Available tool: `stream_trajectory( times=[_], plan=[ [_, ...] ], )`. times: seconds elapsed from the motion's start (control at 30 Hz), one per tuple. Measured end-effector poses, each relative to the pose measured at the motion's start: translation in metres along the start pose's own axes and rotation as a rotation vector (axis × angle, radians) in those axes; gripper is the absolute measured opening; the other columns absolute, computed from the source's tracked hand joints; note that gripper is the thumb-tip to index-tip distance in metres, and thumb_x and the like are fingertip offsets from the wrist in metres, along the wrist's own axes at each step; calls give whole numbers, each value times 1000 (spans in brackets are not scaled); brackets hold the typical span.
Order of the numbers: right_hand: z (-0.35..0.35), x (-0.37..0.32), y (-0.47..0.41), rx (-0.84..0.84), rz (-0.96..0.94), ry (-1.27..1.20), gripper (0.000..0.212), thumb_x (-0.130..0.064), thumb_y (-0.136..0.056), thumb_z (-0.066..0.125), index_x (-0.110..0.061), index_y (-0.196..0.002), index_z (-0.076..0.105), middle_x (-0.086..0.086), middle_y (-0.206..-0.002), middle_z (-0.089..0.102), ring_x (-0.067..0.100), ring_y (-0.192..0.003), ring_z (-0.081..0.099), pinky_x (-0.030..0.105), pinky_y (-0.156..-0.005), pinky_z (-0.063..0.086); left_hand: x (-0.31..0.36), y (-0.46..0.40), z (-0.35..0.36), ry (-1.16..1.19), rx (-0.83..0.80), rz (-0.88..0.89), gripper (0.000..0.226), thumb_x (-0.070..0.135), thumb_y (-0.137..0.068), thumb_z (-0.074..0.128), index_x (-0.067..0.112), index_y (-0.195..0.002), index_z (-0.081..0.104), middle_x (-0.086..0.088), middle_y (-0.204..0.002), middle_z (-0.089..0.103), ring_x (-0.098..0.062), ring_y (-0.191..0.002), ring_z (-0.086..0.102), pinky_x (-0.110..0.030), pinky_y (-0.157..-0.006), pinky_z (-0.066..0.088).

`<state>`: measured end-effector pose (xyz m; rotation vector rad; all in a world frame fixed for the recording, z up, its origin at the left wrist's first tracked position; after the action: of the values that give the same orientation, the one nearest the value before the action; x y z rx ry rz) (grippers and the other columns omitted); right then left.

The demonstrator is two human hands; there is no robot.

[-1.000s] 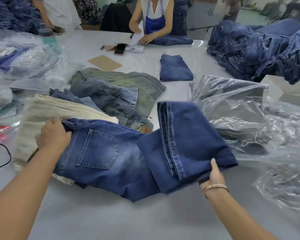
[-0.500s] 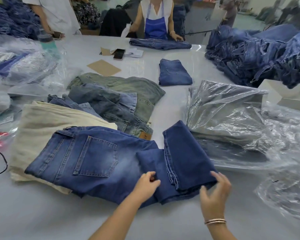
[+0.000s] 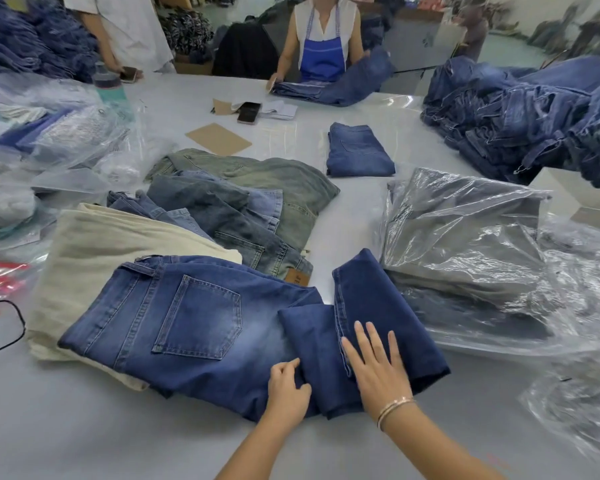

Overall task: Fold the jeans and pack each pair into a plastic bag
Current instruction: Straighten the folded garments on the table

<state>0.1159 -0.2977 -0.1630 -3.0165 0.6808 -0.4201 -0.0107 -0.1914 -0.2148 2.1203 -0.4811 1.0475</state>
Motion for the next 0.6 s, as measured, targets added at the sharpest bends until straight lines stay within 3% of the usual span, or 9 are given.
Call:
stream_trajectory(
  times=[0.07,0.13,0.3,0.4,0.53,0.6],
  plan=[
    [23,18,-13,-298,0,114,77,-34,-92,50,-13,-152,6,20,-158,-2,36,-146,-4,52,-111,-18,-1,1,0,-13,-22,4,51,2,-88,52,14,-137,43,-5,-130,33,-20,-123,40,-28,-111,26],
    [36,33,-24,-464,-39,205,78,-39,-94,41,-11,-151,-5,18,-158,-9,34,-145,-13,51,-112,-16,-5,2,0,-45,-43,30,54,4,-90,50,16,-142,39,-4,-130,31,-18,-125,37,-27,-112,25],
    [50,48,-27,-536,-120,175,83,-46,-86,39,-10,-152,3,15,-159,-4,31,-146,-10,47,-114,-16,-4,-3,2,-95,-23,44,56,9,-91,50,26,-144,39,4,-118,27,-16,-119,35,-26,-109,29],
    [53,45,-27,-500,-102,134,81,-44,-85,41,-9,-151,9,15,-158,9,28,-147,3,48,-116,-12,-4,-5,3,-171,-21,57,59,13,-91,51,30,-145,36,4,-118,26,-17,-117,32,-25,-108,28],
    [57,35,-21,-431,-113,125,56,-24,-93,39,-6,-145,29,15,-145,40,28,-136,34,53,-116,0,-5,-3,4,-252,-74,79,68,18,-92,52,33,-151,22,0,-130,23,-21,-121,27,-25,-110,25],
    [53,35,-24,-424,-77,74,35,-17,-95,36,-15,-129,46,9,-131,56,26,-123,50,46,-117,11,-6,-3,4,-262,-95,79,69,19,-92,52,32,-152,18,-1,-134,21,-21,-124,25,-26,-111,25]
  ],
)
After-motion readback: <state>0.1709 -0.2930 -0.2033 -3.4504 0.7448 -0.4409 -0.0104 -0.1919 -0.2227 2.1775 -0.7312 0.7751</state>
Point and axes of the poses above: each hand's wrist, its own y-axis away from the middle knuckle, its own z-axis out of the palm, x = y × z, the point moved 1 cm from there along -y, towards the middle knuckle
